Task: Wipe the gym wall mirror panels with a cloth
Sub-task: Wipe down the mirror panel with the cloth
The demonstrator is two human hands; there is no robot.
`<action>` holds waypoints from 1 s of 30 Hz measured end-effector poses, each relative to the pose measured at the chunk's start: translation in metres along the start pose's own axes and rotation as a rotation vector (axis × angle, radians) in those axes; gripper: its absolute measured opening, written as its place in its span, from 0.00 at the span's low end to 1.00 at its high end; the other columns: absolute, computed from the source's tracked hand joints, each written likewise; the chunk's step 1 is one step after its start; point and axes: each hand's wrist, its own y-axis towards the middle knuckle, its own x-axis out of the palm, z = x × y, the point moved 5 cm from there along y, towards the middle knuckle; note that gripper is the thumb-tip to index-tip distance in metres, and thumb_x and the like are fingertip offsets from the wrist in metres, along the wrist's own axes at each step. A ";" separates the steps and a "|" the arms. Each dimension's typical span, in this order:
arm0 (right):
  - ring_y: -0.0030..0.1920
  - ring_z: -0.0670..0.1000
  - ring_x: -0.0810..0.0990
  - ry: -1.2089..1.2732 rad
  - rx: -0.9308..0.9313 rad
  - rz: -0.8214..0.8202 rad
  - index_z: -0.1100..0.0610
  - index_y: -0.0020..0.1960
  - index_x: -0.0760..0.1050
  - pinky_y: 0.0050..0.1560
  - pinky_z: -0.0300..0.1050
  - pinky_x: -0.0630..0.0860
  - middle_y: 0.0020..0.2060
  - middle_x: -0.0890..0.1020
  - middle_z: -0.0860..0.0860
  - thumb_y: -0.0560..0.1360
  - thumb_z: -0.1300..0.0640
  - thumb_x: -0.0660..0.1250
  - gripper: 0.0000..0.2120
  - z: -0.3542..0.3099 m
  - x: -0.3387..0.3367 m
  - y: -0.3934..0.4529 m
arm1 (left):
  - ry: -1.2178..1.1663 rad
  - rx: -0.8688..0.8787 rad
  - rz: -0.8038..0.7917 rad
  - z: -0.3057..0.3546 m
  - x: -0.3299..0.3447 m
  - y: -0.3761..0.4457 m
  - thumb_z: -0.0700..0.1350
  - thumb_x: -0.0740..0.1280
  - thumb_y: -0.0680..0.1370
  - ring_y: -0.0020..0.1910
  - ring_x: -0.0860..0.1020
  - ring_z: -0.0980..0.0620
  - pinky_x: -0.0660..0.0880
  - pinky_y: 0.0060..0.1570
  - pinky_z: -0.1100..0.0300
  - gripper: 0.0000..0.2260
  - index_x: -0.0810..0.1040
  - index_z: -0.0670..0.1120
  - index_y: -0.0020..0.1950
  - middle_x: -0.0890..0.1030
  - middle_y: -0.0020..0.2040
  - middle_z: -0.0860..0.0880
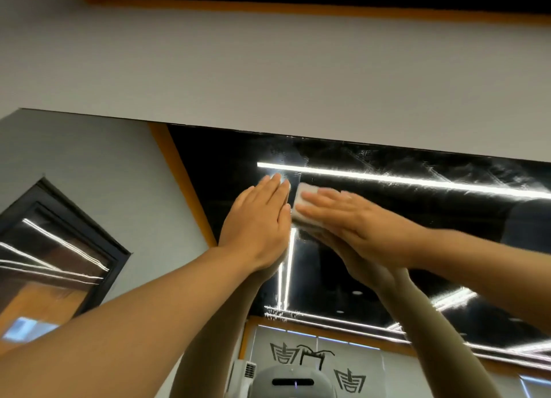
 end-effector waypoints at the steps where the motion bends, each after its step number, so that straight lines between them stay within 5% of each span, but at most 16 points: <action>1: 0.78 0.40 0.44 -0.009 0.035 0.040 0.37 0.77 0.51 0.77 0.39 0.40 0.78 0.51 0.39 0.85 0.49 0.48 0.21 0.008 -0.006 0.015 | 0.000 0.002 0.011 0.000 0.001 -0.001 0.50 0.48 0.86 0.79 0.45 0.60 0.39 0.75 0.63 0.23 0.51 0.50 0.81 0.50 0.81 0.55; 5: 0.76 0.53 0.58 -0.075 0.221 0.178 0.50 0.79 0.58 0.73 0.47 0.52 0.78 0.61 0.51 0.85 0.58 0.51 0.22 0.035 -0.030 0.081 | -0.058 -0.014 0.030 -0.002 0.005 -0.001 0.52 0.47 0.85 0.79 0.44 0.61 0.40 0.77 0.62 0.23 0.51 0.52 0.81 0.50 0.81 0.56; 9: 0.75 0.57 0.58 -0.124 0.353 0.185 0.52 0.79 0.57 0.72 0.51 0.53 0.77 0.60 0.52 0.85 0.59 0.51 0.23 0.041 -0.033 0.108 | -0.110 -0.022 0.043 -0.002 0.004 -0.002 0.55 0.42 0.78 0.79 0.46 0.60 0.41 0.77 0.63 0.30 0.52 0.51 0.81 0.52 0.81 0.55; 12: 0.75 0.55 0.58 -0.031 0.279 0.176 0.49 0.79 0.57 0.73 0.47 0.51 0.76 0.61 0.51 0.85 0.59 0.51 0.23 0.023 -0.024 0.084 | -0.129 -0.051 0.075 -0.004 0.002 -0.003 0.54 0.43 0.78 0.79 0.47 0.57 0.41 0.77 0.61 0.30 0.54 0.49 0.81 0.54 0.81 0.53; 16: 0.75 0.35 0.40 -0.055 0.026 0.062 0.33 0.75 0.49 0.66 0.25 0.30 0.75 0.48 0.31 0.82 0.48 0.43 0.23 -0.029 0.011 0.008 | -0.208 -0.125 0.091 -0.006 -0.008 -0.010 0.47 0.49 0.86 0.79 0.49 0.57 0.41 0.74 0.65 0.22 0.57 0.47 0.80 0.56 0.81 0.51; 18: 0.70 0.30 0.28 -0.049 -0.017 -0.127 0.25 0.72 0.42 0.63 0.26 0.24 0.70 0.37 0.23 0.82 0.45 0.37 0.22 -0.058 0.028 -0.031 | -0.233 -0.132 0.073 -0.007 -0.009 -0.011 0.45 0.51 0.86 0.79 0.49 0.57 0.43 0.74 0.65 0.21 0.58 0.47 0.80 0.56 0.80 0.51; 20: 0.69 0.30 0.26 -0.027 -0.071 -0.247 0.23 0.70 0.41 0.64 0.28 0.23 0.69 0.34 0.21 0.80 0.41 0.35 0.21 -0.073 0.032 -0.055 | -0.257 -0.132 0.054 -0.009 -0.009 -0.009 0.45 0.51 0.86 0.79 0.49 0.57 0.43 0.74 0.65 0.21 0.58 0.47 0.80 0.57 0.80 0.52; 23: 0.73 0.32 0.31 -0.056 -0.103 -0.253 0.26 0.72 0.44 0.69 0.31 0.27 0.72 0.38 0.24 0.78 0.39 0.36 0.23 -0.062 0.024 -0.049 | -0.247 -0.112 0.007 -0.011 -0.009 -0.008 0.45 0.52 0.86 0.79 0.49 0.58 0.41 0.73 0.66 0.21 0.58 0.47 0.80 0.56 0.81 0.52; 28: 0.78 0.45 0.53 -0.007 0.084 0.108 0.43 0.77 0.56 0.75 0.39 0.45 0.78 0.57 0.42 0.83 0.51 0.47 0.22 0.008 -0.010 0.010 | -0.215 -0.086 -0.005 -0.012 -0.011 -0.009 0.44 0.53 0.86 0.79 0.47 0.58 0.40 0.73 0.67 0.21 0.57 0.47 0.80 0.54 0.81 0.52; 30: 0.74 0.53 0.64 0.029 0.184 0.197 0.50 0.76 0.66 0.71 0.43 0.54 0.74 0.68 0.51 0.83 0.54 0.50 0.22 0.022 -0.021 0.026 | -0.210 -0.090 0.002 -0.012 -0.011 -0.010 0.44 0.53 0.85 0.79 0.48 0.58 0.42 0.75 0.65 0.22 0.58 0.47 0.80 0.55 0.81 0.53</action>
